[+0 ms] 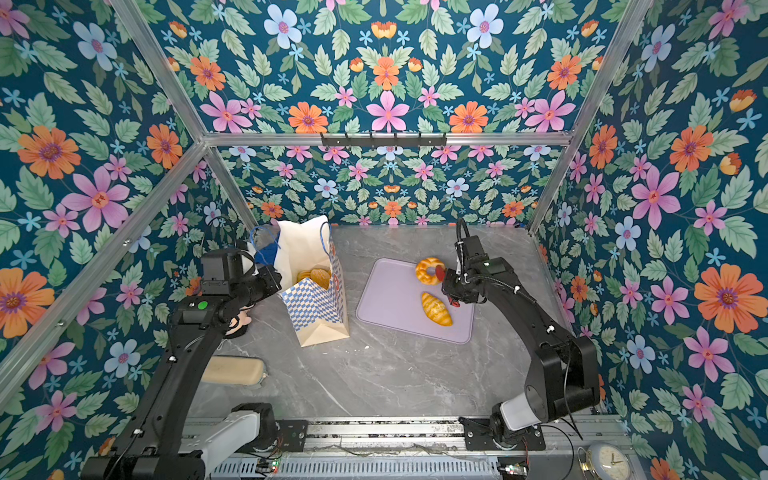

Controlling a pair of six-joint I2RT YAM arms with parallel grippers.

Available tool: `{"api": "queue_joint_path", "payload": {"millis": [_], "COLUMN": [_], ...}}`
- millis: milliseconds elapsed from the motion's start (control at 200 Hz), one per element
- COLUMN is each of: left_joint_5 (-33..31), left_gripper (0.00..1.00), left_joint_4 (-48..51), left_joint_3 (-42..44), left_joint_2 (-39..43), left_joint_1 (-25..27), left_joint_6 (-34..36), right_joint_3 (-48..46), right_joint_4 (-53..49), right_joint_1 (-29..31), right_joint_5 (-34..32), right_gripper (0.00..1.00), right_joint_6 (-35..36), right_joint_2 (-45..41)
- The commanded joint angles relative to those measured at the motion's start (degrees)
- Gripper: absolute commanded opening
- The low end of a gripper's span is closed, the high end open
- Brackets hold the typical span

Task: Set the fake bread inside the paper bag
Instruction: 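Carry the ring-shaped bread with the right tongs over the bag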

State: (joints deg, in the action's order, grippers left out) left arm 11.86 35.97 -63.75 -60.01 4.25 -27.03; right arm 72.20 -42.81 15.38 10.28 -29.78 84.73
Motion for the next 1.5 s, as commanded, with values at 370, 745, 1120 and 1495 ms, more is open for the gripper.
{"api": "queue_joint_path", "payload": {"millis": [370,745,1120,1495], "left_joint_5": [-1.11,-1.14,-0.74,-0.7], "left_gripper": [0.22,0.11,0.02,0.02], "left_joint_4": [1.65,2.09,1.65,1.37], "left_joint_3": [-2.76,-2.7,-1.99,-1.66], "left_joint_2": [0.55,0.71,0.95,1.04], "left_joint_1": [-0.02,0.01,-0.03,0.01], "left_joint_6": [0.04,0.05,0.04,-0.13], "right_joint_3": [3.25,8.73,14.32,17.65], "right_joint_4": [-1.11,-3.89,-5.51,-4.1], "right_joint_1": [0.83,3.46,6.86,8.49], "right_joint_5": [3.15,2.02,0.96,2.61], "right_gripper": [0.31,0.31,0.31,0.31], "right_joint_6": [-1.91,-2.13,-2.69,-3.27], "right_joint_2": [-5.33,-7.61,-9.48,-11.13]}}
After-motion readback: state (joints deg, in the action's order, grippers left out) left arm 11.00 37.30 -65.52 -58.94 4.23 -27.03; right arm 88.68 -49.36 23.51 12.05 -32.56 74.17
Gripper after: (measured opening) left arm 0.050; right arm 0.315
